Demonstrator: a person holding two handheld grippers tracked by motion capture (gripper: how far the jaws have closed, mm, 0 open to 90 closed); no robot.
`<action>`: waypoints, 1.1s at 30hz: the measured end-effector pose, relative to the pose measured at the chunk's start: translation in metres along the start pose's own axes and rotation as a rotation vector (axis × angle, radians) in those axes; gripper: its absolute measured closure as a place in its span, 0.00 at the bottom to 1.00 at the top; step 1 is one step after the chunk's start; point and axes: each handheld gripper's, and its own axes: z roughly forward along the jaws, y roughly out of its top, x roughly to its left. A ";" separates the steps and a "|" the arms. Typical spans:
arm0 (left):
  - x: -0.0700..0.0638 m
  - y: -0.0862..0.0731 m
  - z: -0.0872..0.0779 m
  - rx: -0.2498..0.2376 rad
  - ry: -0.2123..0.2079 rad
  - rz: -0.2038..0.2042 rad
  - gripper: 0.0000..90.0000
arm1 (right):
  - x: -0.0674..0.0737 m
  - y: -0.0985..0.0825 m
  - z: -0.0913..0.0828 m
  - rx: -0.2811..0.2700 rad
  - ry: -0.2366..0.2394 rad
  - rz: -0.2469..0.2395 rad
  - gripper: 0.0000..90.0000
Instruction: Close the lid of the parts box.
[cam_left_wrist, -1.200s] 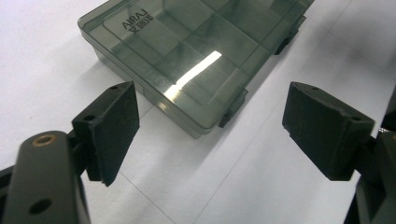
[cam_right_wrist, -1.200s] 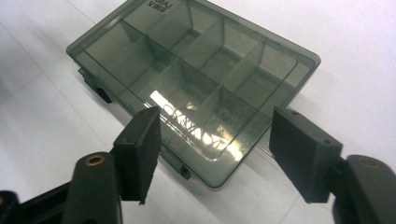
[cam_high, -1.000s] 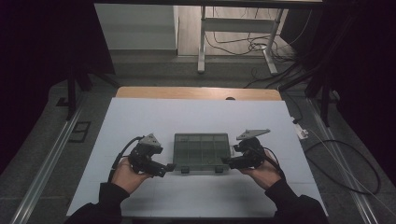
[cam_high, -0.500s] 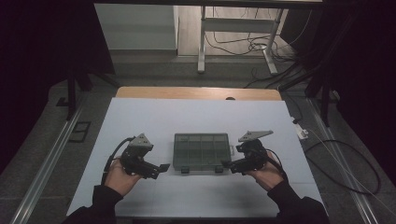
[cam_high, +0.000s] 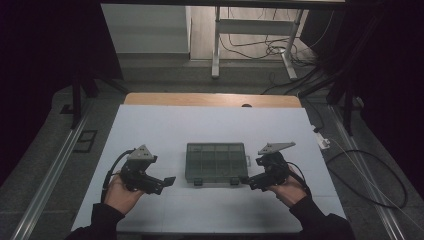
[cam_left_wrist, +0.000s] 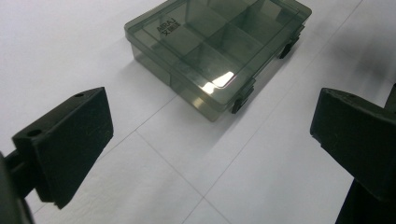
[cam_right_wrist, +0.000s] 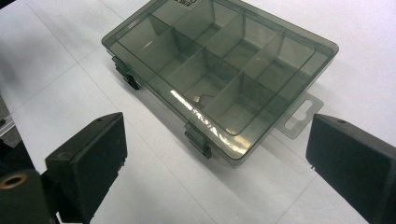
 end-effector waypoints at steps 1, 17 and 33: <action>0.000 -0.001 -0.001 -0.004 0.000 -0.005 0.00 | 0.000 0.000 -0.001 0.000 0.000 0.000 0.06; -0.004 -0.014 -0.020 -0.038 0.030 -0.007 0.00 | -0.001 -0.011 -0.016 -0.014 0.000 0.009 0.03; -0.003 -0.026 -0.035 -0.057 0.043 -0.028 0.00 | -0.005 -0.026 -0.031 -0.033 -0.028 0.024 0.02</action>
